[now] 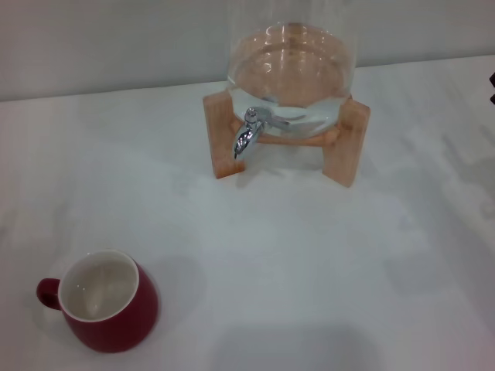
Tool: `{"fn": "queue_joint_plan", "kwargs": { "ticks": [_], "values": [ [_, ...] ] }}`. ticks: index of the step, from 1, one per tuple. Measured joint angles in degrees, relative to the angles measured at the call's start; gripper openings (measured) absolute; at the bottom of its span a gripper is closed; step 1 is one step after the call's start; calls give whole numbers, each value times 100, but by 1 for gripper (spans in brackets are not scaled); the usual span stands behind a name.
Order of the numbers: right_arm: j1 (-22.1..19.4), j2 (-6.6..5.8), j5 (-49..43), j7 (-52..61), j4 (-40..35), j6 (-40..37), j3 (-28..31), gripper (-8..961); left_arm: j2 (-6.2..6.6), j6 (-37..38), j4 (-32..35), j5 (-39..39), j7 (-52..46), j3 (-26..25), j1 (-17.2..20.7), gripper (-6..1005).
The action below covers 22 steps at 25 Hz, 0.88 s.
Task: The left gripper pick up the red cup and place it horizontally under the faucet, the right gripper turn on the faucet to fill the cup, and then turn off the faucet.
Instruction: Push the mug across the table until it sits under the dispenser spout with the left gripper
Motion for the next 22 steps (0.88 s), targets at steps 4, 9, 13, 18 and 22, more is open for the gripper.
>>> {"fn": "queue_joint_plan", "kwargs": {
  "ticks": [4, 9, 13, 18, 22],
  "values": [
    [18, -1, 0, 3, 31, 15, -6, 791, -16, 95, 3, -5, -1, 133, 124, 881],
    [46, -6, 0, 5, 126, 19, -4, 791, -25, 126, 28, -30, -3, 366, 266, 881],
    [56, -8, 0, 5, 147, 20, -4, 792, -28, 131, 119, -24, -4, 560, 424, 881],
    [57, -9, 0, 5, 148, 20, -4, 792, -27, 134, 144, -37, -4, 707, 516, 881],
    [61, -9, 0, -1, 148, 20, -4, 792, -32, 137, 145, -46, -4, 783, 570, 881]
  ]
}}
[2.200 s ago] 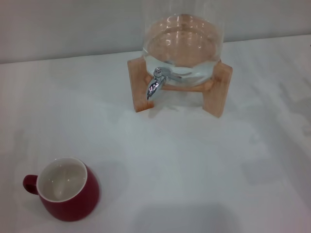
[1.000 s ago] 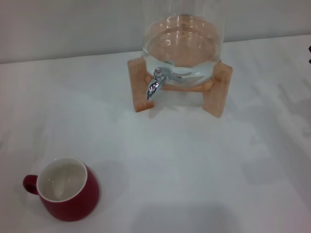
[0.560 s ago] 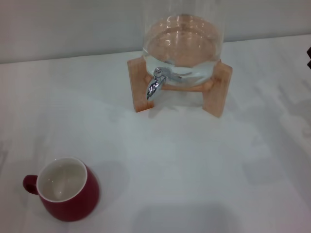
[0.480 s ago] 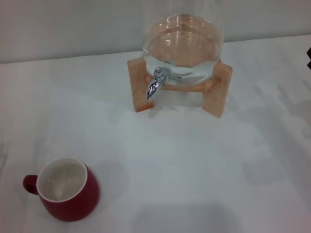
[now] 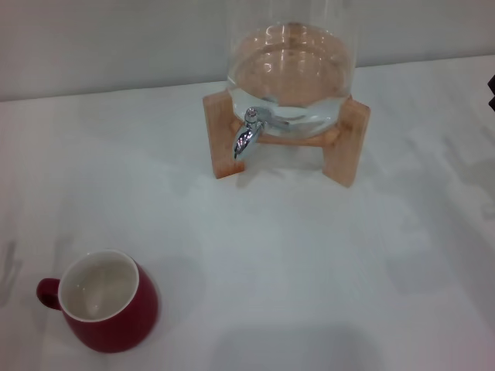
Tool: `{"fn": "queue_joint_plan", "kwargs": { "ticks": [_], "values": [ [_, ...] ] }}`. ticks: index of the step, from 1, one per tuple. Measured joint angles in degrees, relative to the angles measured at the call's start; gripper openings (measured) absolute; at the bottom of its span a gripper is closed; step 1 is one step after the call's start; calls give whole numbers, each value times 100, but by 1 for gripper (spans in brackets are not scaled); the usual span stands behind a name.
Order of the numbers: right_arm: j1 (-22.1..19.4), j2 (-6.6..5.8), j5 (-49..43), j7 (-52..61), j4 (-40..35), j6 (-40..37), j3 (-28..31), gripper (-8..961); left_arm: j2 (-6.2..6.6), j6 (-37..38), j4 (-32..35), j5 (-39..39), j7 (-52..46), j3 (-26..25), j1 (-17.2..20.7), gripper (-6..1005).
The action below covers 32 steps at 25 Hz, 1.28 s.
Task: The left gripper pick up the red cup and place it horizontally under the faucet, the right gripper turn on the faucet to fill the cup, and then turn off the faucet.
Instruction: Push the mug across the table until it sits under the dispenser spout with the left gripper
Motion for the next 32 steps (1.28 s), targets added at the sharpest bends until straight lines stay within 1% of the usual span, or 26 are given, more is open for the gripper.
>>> {"fn": "queue_joint_plan", "kwargs": {
  "ticks": [5, 15, 25, 32],
  "values": [
    [7, 0, 0, -9, -1, 11, 4, 792, -8, 2, -28, 23, 0, 9, 46, 881],
    [15, 0, 0, -3, -1, 17, 11, 791, -3, 9, -6, -5, -20, 400, 165, 880],
    [25, 0, 11, -31, -1, 17, 25, 792, -8, 10, -5, 17, -62, 485, 308, 880],
    [32, 0, 21, -42, -1, 17, 35, 792, -8, 9, 1, -8, -61, 648, 382, 880]
  ]
}}
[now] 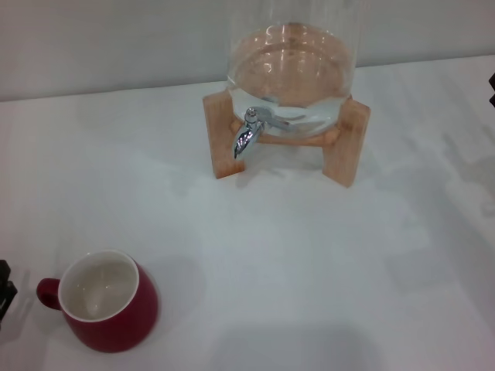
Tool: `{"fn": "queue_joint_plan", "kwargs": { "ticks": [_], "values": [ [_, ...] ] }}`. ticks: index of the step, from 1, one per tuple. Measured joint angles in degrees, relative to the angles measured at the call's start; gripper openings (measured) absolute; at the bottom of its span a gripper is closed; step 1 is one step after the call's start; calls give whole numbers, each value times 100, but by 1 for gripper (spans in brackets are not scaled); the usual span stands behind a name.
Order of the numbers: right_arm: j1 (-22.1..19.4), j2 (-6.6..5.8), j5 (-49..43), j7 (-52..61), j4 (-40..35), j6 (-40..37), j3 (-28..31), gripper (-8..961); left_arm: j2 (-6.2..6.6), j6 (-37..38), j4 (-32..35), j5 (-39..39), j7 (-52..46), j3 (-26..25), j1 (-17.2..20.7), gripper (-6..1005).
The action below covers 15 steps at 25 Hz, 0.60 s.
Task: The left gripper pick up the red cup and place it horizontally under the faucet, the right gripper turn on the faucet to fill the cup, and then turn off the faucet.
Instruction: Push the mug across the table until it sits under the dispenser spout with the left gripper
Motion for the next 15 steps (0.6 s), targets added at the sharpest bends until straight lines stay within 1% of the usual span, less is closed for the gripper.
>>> {"fn": "queue_joint_plan", "kwargs": {
  "ticks": [4, 11, 15],
  "values": [
    [1, 0, 4, -3, 0, 0, 0, 792, -1, -13, 0, -16, 5, 124, 60, 880],
    [1, 0, -4, -6, 0, 0, 0, 791, -8, -16, 0, -21, 23, 136, 134, 880],
    [1, 0, -11, -6, 0, 0, -5, 791, -16, -13, -1, -19, 24, 233, 194, 880]
  ]
}}
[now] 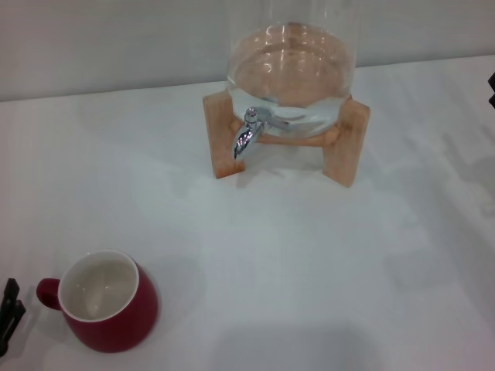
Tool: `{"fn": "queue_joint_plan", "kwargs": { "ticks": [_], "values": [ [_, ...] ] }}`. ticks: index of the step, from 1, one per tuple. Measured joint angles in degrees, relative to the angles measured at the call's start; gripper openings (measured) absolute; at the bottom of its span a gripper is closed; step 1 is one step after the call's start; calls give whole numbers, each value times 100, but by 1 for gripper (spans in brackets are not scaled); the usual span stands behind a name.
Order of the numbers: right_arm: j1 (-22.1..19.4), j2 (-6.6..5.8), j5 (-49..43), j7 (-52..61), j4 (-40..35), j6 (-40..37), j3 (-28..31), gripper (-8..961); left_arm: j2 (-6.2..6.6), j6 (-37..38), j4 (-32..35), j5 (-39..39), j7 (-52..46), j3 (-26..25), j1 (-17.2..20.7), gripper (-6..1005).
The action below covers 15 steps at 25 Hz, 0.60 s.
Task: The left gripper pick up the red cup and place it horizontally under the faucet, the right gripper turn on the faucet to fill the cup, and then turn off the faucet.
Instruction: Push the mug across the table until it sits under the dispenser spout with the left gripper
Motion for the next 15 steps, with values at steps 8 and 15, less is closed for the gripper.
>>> {"fn": "queue_joint_plan", "kwargs": {
  "ticks": [8, 15],
  "values": [
    [0, 0, -11, 0, 0, -4, -26, 792, -1, 9, 48, -13, 9, 144, 73, 879],
    [0, 0, -11, 0, 0, -3, -30, 791, -1, 10, 131, -10, 17, 143, 159, 879]
  ]
}}
